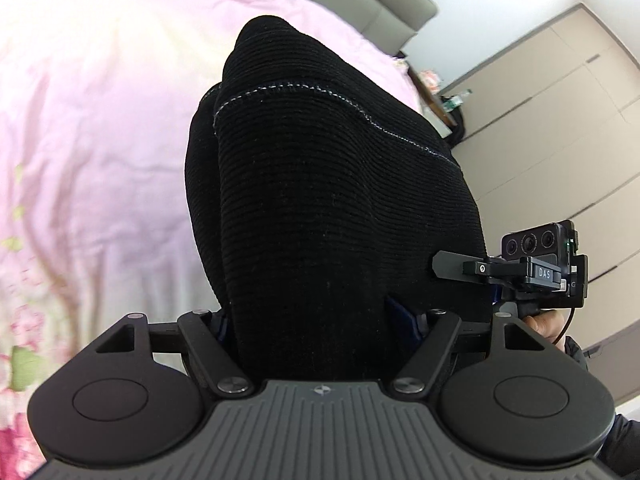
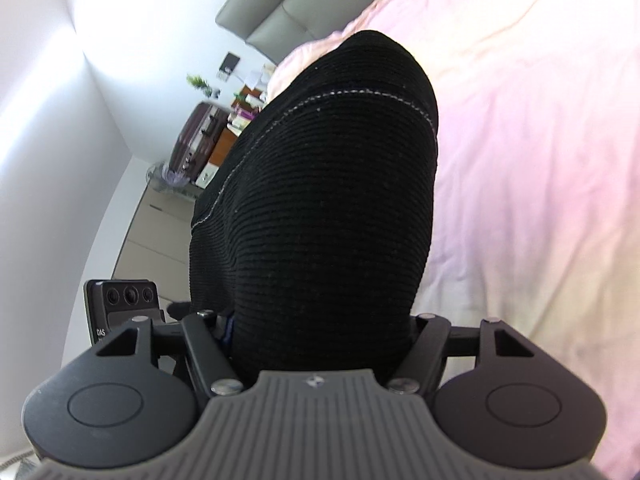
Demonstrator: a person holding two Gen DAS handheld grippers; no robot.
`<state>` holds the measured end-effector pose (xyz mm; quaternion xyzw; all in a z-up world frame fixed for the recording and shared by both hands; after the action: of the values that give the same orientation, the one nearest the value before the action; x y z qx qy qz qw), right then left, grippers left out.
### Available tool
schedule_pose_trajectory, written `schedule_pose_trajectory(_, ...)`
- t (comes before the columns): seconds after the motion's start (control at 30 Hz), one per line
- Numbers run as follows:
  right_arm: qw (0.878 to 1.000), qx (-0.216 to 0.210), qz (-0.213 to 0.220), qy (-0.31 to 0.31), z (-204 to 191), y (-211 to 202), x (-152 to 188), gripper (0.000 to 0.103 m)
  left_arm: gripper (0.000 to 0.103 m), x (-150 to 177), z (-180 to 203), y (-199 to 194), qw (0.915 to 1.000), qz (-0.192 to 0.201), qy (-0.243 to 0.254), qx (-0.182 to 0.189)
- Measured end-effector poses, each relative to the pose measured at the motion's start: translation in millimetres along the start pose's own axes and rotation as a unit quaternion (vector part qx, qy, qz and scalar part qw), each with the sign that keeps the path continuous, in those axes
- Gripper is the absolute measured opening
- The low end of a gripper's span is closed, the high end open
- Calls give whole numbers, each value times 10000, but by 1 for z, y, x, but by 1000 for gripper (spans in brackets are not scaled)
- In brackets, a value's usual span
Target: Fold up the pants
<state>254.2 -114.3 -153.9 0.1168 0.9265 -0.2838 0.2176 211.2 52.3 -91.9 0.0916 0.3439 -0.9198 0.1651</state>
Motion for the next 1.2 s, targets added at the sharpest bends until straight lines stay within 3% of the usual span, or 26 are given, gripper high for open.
schedule_pose_trajectory(0.3,9973,328,386,-537,-23,-131,-37,64,84,-8,119,40,9979,41,425,478)
schedule_pose_trajectory(0.5,9946,659,572,-559,-6,-208,-60,64,84,-22,184,96,9946,-119,617,831)
schedule_pose_trajectory(0.63,9925,866,656,-557,16,-251,-61,64,84,-29,207,140,9925,-312,656,980)
schedule_pose_trajectory(0.87,9932,928,655,-260,78,-279,-55,64,84,-47,211,225,9919,-701,534,919)
schedule_pose_trajectory(1.2,9961,706,424,311,191,-249,-53,64,84,-93,163,341,9921,-1162,161,445)
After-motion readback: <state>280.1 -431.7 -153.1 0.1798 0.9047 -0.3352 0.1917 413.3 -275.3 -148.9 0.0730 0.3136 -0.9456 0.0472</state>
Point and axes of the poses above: each gripper's, at about its wrist camera, not at the fingertips, and y roughly the way its jaws point, z to its right, x to its underside, the point moved 8 cm from there along y, roughly the way its jaws point, and after that the axes turned 12 degrees about -y, right-handed, at the moved point
